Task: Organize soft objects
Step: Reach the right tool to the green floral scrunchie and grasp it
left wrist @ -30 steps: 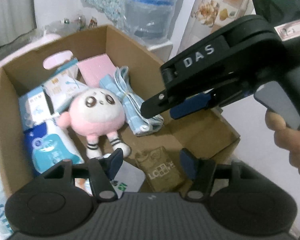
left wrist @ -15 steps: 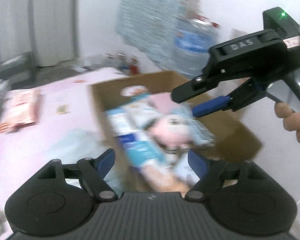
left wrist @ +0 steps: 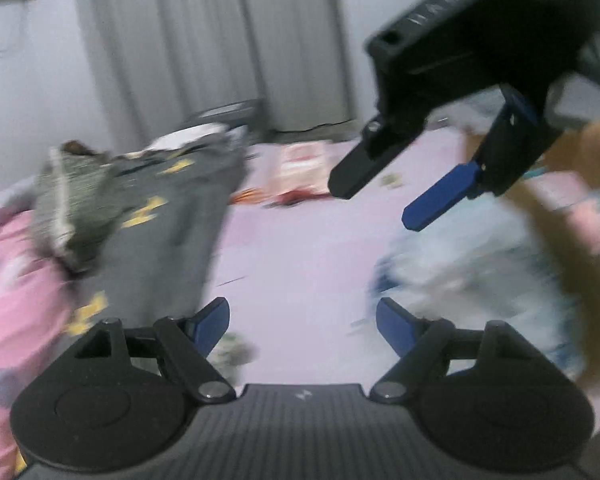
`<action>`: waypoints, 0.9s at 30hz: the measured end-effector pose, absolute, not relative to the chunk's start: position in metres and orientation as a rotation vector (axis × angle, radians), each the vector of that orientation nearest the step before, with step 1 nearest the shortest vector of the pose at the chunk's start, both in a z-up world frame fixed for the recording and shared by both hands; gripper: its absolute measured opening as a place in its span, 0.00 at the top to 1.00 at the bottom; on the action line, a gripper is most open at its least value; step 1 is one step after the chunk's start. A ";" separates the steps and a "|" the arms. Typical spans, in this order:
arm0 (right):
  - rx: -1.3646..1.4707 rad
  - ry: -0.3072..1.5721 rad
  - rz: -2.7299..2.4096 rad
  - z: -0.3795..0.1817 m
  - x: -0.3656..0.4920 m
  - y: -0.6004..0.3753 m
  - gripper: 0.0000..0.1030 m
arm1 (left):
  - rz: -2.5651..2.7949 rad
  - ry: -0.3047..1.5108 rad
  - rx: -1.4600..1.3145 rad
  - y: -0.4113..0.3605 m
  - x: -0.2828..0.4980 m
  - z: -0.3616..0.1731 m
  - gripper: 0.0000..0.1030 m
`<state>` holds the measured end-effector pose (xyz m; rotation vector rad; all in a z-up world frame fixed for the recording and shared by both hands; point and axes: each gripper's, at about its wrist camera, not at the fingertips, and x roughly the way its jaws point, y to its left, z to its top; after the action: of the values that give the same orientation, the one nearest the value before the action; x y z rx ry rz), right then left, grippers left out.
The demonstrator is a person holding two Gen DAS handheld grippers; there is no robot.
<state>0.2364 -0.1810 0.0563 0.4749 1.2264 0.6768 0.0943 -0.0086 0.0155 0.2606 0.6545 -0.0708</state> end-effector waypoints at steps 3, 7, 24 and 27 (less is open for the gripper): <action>0.425 1.280 0.703 0.038 0.252 -0.134 0.40 | 0.007 0.677 0.288 0.017 0.102 -0.001 0.23; 0.367 1.359 0.699 0.003 0.278 -0.085 0.41 | 0.081 0.702 0.321 0.038 0.117 -0.025 0.29; 0.132 1.446 0.688 -0.086 0.327 0.023 0.56 | 0.095 0.819 0.334 0.067 0.149 -0.082 0.62; 0.114 1.439 0.710 -0.083 0.325 0.026 0.66 | 0.101 0.805 0.343 0.065 0.149 -0.081 0.74</action>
<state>0.3255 0.0258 -0.0835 0.1140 1.4391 0.7103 0.1487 0.0648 -0.0807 0.3429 0.8051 0.1010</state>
